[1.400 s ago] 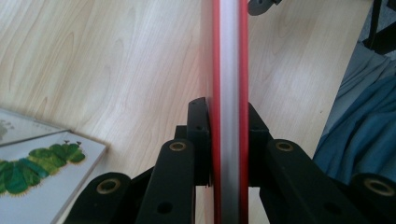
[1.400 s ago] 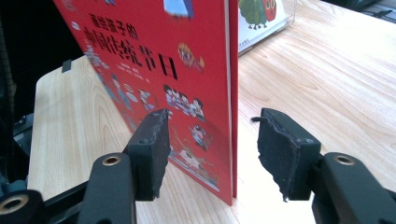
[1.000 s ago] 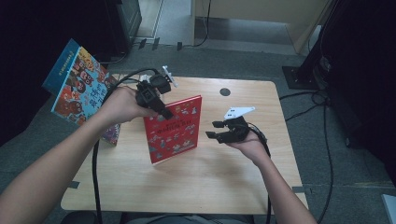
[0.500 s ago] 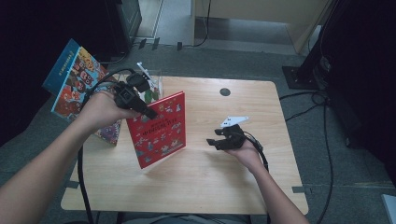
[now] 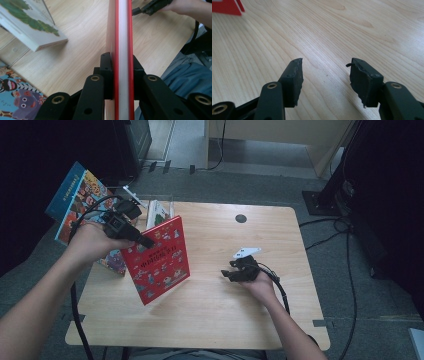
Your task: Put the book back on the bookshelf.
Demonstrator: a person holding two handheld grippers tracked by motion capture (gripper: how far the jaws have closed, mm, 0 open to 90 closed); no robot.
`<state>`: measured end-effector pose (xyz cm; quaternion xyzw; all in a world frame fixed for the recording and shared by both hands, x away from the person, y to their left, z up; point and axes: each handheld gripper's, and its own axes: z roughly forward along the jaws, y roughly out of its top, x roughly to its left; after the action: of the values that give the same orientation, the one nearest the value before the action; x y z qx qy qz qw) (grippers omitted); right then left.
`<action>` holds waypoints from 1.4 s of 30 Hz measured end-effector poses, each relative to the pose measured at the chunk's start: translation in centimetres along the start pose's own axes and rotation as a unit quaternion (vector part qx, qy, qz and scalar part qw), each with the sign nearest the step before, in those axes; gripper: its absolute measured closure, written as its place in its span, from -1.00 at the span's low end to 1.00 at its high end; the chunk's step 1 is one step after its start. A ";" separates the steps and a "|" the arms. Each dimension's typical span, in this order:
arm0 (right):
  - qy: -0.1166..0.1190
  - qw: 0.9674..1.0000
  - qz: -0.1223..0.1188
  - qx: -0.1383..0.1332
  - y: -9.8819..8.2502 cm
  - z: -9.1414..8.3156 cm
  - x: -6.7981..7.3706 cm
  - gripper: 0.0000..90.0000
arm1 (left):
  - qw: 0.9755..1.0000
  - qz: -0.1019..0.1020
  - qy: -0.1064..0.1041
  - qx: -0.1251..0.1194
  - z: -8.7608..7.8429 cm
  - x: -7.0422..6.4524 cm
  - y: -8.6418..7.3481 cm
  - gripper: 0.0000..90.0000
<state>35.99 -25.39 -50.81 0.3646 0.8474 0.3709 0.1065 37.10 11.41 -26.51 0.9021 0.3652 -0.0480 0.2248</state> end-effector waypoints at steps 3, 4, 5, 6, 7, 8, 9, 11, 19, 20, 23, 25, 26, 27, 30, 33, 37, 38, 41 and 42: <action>0.000 1.000 0.000 0.003 -0.1 0.1 0.1 -0.03 | 1.000 -0.008 0.002 -0.005 -0.4 0.5 -0.7 0.77; -0.001 1.000 0.000 0.002 -0.1 0.1 0.1 -0.03 | 1.000 -0.013 0.003 -0.005 -0.5 0.7 -1.0 0.77; -0.003 1.000 -0.001 0.000 -0.1 0.2 0.1 -0.03 | 1.000 -0.019 0.003 -0.007 -0.7 0.9 -1.2 0.77; -0.003 1.000 0.000 -0.001 -0.1 0.3 0.1 -0.03 | 1.000 -0.024 0.003 -0.007 -0.8 1.1 -1.4 0.77; -0.004 1.000 0.001 0.000 -0.1 0.4 0.1 -0.03 | 1.000 -0.027 0.004 -0.009 -1.0 1.3 -1.6 0.77; -0.006 1.000 -0.001 0.001 -0.1 0.4 0.1 -0.03 | 0.999 -0.031 0.005 -0.010 -1.2 1.5 -1.8 0.77; -0.008 1.000 -0.002 0.003 -0.2 0.6 0.2 -0.03 | 0.999 -0.038 0.006 -0.011 -1.3 1.6 -2.0 0.77; -0.010 1.000 -0.008 0.006 -0.3 0.7 0.2 -0.03 | 0.999 -0.048 0.007 -0.013 -1.6 2.0 -2.4 0.77; -0.018 0.999 -0.033 -0.023 -1.1 0.9 0.5 -0.12 | 0.996 -0.088 0.012 -0.018 -2.3 3.6 -3.8 0.77; -0.017 0.999 -0.030 -0.024 -1.1 0.9 0.5 -0.14 | 0.995 -0.097 0.011 -0.019 -2.4 3.9 -4.0 0.77; -0.017 0.999 -0.029 -0.027 -1.1 1.0 0.5 -0.17 | 0.993 -0.118 0.010 -0.024 -2.6 4.8 -4.5 0.77; -0.016 0.999 -0.033 -0.035 -1.3 1.1 0.5 -0.21 | 0.991 -0.127 0.011 -0.028 -2.9 5.3 -4.8 0.77; -0.014 0.999 -0.034 -0.037 -1.3 1.1 0.5 -0.22 | 0.991 -0.132 0.011 -0.028 -3.0 5.6 -5.0 0.77; -0.015 0.999 -0.034 -0.036 -1.3 1.1 0.6 -0.22 | 0.990 -0.139 0.011 -0.031 -3.2 5.8 -5.2 0.77; -0.015 0.999 -0.034 -0.036 -1.3 1.2 0.5 -0.22 | 0.987 -0.155 0.014 -0.034 -3.6 6.7 -5.6 0.77; -0.015 0.999 -0.033 -0.036 -1.3 1.2 0.5 -0.23 | 0.985 -0.169 0.021 -0.036 -3.9 7.4 -6.1 0.77; -0.016 0.999 -0.031 -0.035 -1.3 1.2 0.5 -0.24 | 0.980 -0.193 0.030 -0.043 -4.4 8.5 -6.5 0.77; -0.017 0.999 -0.031 -0.035 -1.3 1.2 0.5 -0.24 | 0.978 -0.200 0.035 -0.043 -4.5 8.8 -6.6 0.77; -0.016 0.999 -0.032 -0.035 -1.3 1.2 0.5 -0.24 | 0.975 -0.210 0.054 -0.046 -4.7 9.4 -6.4 0.77; -0.017 0.999 -0.032 -0.035 -1.3 1.2 0.5 -0.24 | 0.974 -0.214 0.056 -0.047 -4.8 9.6 -6.3 0.77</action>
<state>35.46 -24.95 -52.47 0.3399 0.8431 0.3907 0.1452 39.43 23.63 -26.96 0.7927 0.5636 -0.0270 0.2305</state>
